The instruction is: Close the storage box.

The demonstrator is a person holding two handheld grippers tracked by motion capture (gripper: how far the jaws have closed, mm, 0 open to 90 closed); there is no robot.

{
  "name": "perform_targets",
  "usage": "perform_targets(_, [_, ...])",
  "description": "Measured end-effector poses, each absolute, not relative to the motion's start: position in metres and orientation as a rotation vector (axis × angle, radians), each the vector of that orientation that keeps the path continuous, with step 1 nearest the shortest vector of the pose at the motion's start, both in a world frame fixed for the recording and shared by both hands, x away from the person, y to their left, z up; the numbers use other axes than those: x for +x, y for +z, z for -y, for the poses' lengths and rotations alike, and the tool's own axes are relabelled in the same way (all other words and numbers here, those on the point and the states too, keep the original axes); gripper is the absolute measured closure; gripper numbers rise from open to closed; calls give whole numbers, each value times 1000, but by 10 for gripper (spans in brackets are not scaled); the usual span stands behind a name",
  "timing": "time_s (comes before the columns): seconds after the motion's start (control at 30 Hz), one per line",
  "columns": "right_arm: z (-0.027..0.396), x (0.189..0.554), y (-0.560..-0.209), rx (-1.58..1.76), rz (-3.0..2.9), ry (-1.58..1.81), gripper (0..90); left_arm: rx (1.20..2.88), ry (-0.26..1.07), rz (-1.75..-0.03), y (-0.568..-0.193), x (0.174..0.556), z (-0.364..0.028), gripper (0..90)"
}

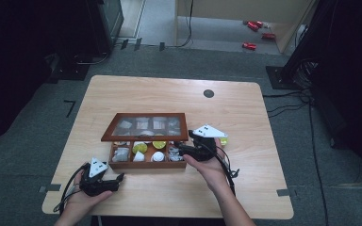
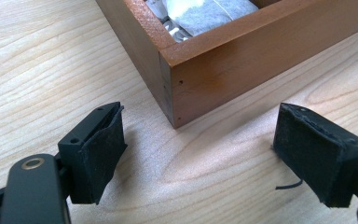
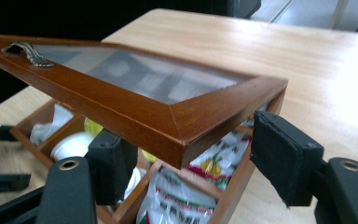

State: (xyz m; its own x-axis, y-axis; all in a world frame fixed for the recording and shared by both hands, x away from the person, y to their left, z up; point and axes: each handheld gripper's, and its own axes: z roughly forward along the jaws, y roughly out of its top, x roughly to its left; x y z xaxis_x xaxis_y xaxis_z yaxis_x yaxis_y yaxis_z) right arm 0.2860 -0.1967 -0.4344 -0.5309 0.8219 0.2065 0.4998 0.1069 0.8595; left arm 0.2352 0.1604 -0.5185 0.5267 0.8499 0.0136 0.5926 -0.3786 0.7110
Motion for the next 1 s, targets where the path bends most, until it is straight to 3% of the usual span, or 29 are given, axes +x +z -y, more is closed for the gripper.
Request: perform_targets(1.0, [193,261,-473,1307,-2185,1290,276,2115,493,-1152,-518,232,-163,169])
